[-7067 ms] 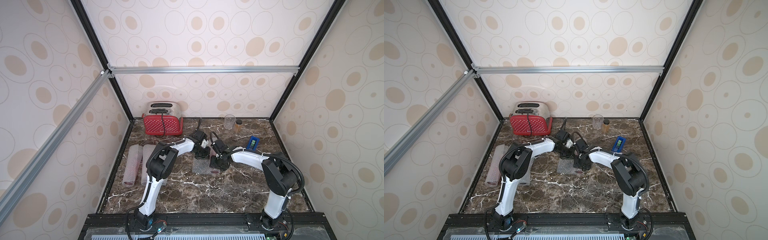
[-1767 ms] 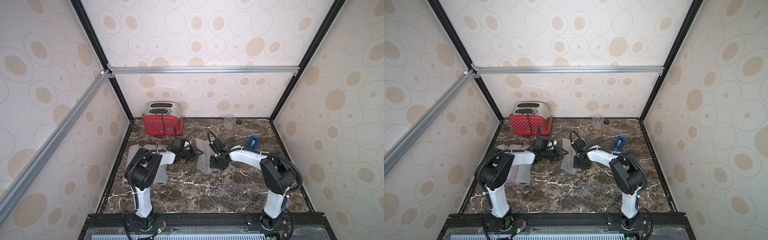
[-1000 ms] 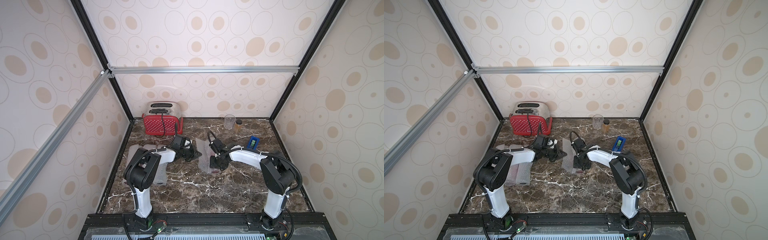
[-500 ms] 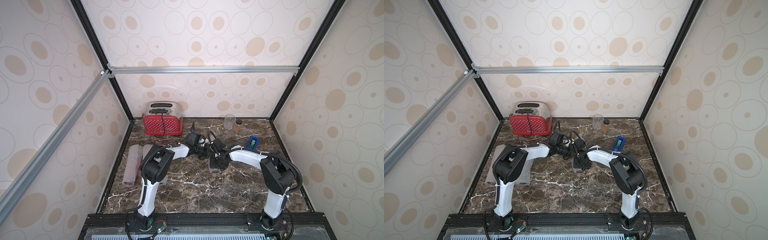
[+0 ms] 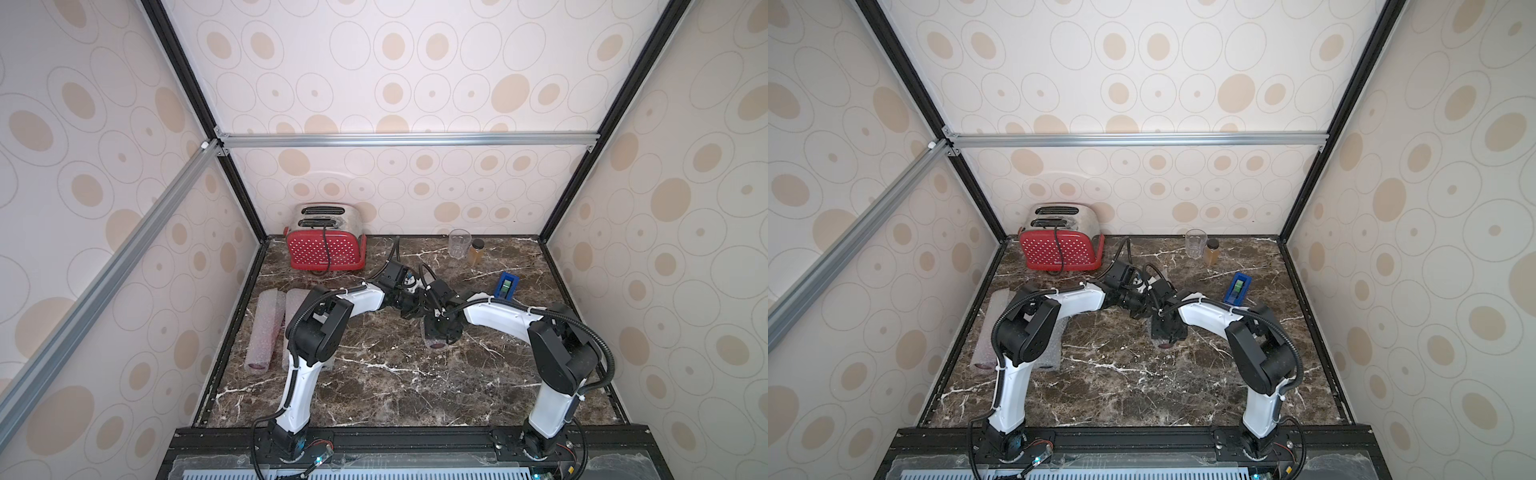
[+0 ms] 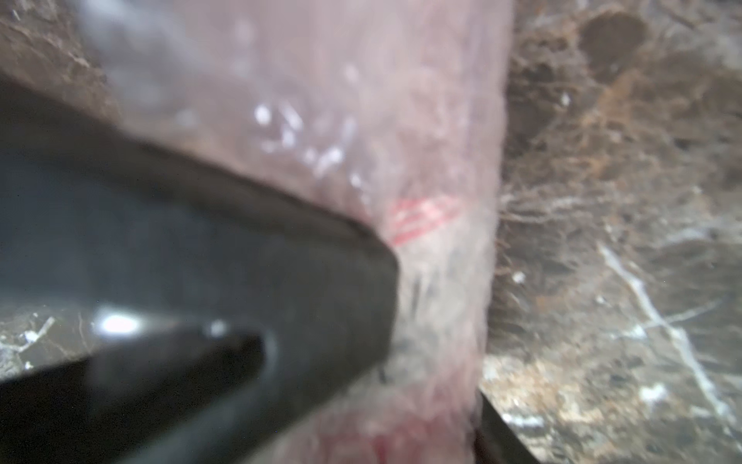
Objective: Wrap wine bottles in bubble wrap
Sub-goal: Wrap the wine bottle in bubble wrap.
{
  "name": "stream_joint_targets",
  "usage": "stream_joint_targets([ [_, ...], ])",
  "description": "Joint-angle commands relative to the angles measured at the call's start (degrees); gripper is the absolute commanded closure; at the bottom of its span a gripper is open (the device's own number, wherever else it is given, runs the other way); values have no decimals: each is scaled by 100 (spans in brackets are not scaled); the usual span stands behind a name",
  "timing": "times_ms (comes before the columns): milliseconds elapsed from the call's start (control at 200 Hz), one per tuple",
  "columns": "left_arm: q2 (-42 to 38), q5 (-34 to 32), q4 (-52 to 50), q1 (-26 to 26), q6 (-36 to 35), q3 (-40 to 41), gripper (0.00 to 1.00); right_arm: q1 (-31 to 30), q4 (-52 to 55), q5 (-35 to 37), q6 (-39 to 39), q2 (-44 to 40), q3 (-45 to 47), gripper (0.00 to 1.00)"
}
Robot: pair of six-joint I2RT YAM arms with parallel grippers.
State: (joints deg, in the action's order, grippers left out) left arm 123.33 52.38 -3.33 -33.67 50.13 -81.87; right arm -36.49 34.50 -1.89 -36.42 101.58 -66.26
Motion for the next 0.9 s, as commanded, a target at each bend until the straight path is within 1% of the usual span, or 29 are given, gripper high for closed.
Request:
stream_joint_targets([
  [0, 357, -628, -705, -42, -304, 78, 100, -56, 190, -258, 100, -753, 71, 34],
  [170, 407, -676, -773, -60, -333, 39, 99, -34, 269, -329, 153, -1328, 206, 31],
  [331, 463, -677, -852, -150, -352, -22, 96, -23, 271, -384, 106, -1716, 226, 32],
  [481, 465, -706, -908, -177, -361, -49, 89, -24, 93, -484, 92, -1753, 288, 36],
  [571, 455, -738, -944, -170, -385, -42, 85, -19, 96, -356, 103, -1626, 322, 37],
  [696, 443, -769, -966, -175, -414, -33, 81, -25, 188, -207, 127, -1435, 289, 44],
  [731, 439, -780, -978, -179, -421, -39, 79, -12, 221, -131, 120, -1416, 289, 48],
  [761, 438, -786, -985, -175, -428, -40, 78, -3, 276, -45, 111, -1411, 289, 53],
  [842, 456, -808, -1003, -175, -439, -46, 71, 69, 385, 66, 94, -1451, 332, 70],
  [897, 465, -817, -1010, -175, -443, -43, 68, 157, 394, 97, 101, -1523, 426, 78],
])
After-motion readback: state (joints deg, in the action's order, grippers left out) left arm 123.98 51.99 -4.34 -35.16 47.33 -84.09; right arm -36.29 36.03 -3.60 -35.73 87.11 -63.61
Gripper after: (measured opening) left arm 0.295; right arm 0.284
